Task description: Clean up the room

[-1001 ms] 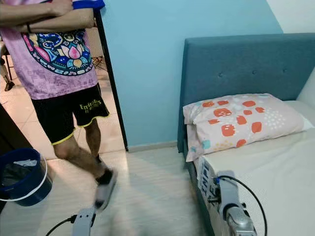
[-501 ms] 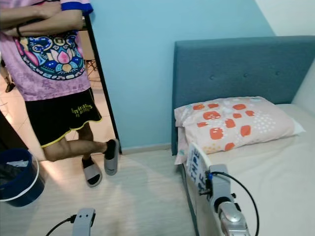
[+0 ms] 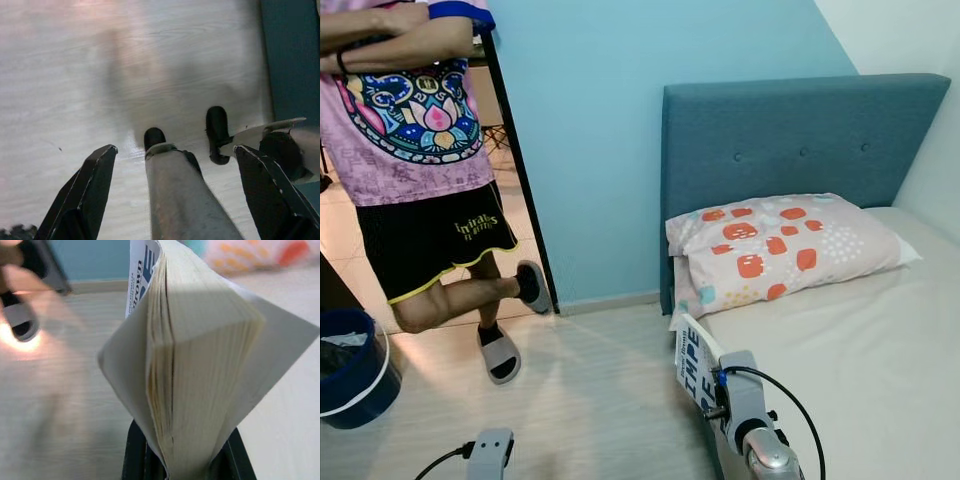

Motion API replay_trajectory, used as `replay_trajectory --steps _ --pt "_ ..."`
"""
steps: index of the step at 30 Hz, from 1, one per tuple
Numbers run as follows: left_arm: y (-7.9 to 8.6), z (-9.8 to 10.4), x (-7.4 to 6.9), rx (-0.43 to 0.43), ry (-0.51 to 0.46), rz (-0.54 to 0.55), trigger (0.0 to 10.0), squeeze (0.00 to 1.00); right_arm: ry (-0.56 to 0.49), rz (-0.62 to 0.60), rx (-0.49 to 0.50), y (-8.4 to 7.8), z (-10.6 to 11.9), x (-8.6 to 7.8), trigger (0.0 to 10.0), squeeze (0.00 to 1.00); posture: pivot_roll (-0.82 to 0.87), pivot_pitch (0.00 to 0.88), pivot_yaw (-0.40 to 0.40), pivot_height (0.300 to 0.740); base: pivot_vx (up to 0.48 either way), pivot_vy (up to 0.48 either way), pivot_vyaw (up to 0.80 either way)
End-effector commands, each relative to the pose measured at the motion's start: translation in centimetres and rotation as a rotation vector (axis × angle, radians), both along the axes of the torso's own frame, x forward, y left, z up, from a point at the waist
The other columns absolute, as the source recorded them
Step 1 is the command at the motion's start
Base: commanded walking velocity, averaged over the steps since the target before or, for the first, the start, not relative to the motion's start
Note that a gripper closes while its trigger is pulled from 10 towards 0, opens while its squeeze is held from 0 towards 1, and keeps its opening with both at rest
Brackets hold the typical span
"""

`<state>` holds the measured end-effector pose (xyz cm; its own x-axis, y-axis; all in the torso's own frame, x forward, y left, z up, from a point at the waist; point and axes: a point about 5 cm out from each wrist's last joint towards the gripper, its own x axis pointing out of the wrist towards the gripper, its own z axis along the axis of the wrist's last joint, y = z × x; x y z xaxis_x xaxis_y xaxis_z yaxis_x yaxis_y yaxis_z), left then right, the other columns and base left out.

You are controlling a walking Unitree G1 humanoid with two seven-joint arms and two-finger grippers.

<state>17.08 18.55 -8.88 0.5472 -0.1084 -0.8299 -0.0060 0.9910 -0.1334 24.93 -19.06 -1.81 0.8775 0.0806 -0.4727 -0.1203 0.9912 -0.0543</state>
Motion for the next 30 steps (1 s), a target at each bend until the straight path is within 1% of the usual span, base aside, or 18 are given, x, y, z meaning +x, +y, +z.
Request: replay_trajectory --steps 1,12,16,20,22,25,27,30 --pt "0.2 0.1 0.2 0.016 -0.005 -0.012 10.0 0.00 -0.003 -0.031 0.007 -0.5 0.2 0.0 10.0 0.00 -0.08 0.000 -0.027 0.740 0.000 0.000 -0.76" --pt "0.0 0.1 0.3 0.030 -0.011 -0.012 10.0 0.00 -0.001 -0.021 -0.008 -0.6 0.5 0.3 10.0 0.00 -0.09 0.000 -0.033 0.740 0.000 0.000 -0.76" --pt "0.1 0.1 0.3 0.036 -0.014 -0.010 10.0 0.00 -0.023 -0.015 0.001 -0.5 0.8 0.5 10.0 0.00 -0.09 0.000 -0.033 0.740 0.000 0.000 -0.76" --pt "0.4 0.3 0.5 0.066 -0.023 -0.005 10.0 0.00 -0.051 -0.002 0.012 -0.4 1.2 0.7 10.0 0.00 -0.09 0.000 -0.027 0.740 0.000 0.000 0.00" --pt "0.9 0.6 1.0 0.084 -0.045 0.024 10.0 0.00 -0.074 0.031 0.017 0.0 1.6 0.8 10.0 0.00 -0.09 0.000 -0.027 0.740 0.000 0.000 0.00" --pt "1.2 0.8 1.4 0.104 -0.058 0.040 10.0 0.00 -0.089 0.045 0.023 0.2 1.8 0.8 10.0 0.00 -0.09 0.000 -0.025 0.740 0.000 0.000 0.00" --pt "1.3 0.8 1.5 0.108 -0.060 0.043 10.0 0.00 -0.093 0.053 0.025 0.3 1.8 0.8 10.0 0.00 -0.10 0.000 -0.025 0.740 0.000 0.000 0.00" --pt "1.3 0.9 1.6 0.112 -0.063 0.044 10.0 0.00 -0.105 0.081 0.024 0.5 2.0 0.9 10.0 0.00 -0.10 0.000 -0.024 0.740 0.270 0.000 0.00"
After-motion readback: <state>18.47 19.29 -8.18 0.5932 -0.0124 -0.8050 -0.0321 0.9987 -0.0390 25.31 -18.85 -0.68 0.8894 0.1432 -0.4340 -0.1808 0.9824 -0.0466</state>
